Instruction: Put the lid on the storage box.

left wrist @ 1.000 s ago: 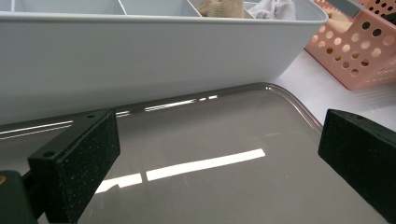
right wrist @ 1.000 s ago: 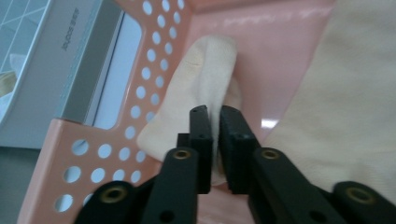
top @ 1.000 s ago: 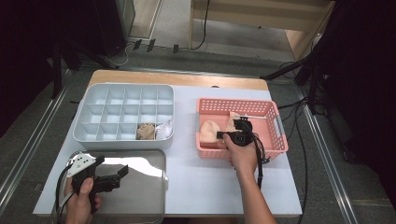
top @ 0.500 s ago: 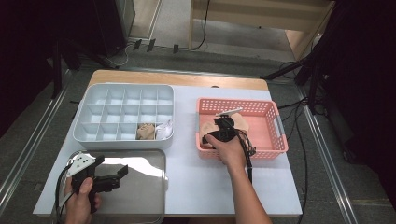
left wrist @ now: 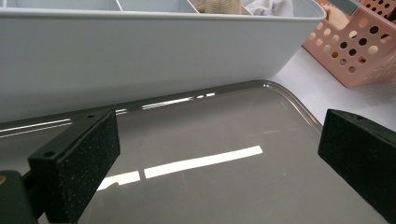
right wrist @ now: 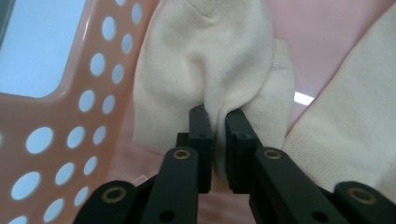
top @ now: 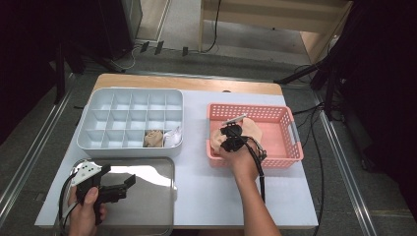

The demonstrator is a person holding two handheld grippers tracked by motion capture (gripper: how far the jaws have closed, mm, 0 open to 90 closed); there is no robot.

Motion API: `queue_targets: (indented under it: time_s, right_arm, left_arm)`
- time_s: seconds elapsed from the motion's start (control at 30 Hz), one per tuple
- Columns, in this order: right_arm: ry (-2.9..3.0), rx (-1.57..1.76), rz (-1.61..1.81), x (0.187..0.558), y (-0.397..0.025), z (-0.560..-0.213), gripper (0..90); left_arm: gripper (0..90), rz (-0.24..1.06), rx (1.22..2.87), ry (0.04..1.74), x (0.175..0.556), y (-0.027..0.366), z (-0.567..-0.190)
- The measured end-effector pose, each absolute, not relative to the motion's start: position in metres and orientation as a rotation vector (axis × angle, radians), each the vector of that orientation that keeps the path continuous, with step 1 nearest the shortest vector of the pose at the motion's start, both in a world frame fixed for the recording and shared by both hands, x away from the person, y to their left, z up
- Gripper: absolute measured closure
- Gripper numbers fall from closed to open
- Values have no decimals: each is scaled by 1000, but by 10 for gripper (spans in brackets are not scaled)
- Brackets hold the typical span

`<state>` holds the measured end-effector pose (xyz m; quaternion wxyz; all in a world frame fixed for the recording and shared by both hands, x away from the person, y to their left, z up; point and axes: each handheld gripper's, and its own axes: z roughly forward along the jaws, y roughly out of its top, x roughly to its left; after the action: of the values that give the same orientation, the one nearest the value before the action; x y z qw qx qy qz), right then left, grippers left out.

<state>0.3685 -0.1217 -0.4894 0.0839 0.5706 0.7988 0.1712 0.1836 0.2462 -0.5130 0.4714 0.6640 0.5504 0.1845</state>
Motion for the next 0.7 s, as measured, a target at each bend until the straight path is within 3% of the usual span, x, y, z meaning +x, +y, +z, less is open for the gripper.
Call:
queue_targets:
  time_s: [0.7]
  right_arm:
    - [2090,1601,946,343,-147,-473,860]
  left_arm:
    - [0,464,1618,1346,183,249,-512]
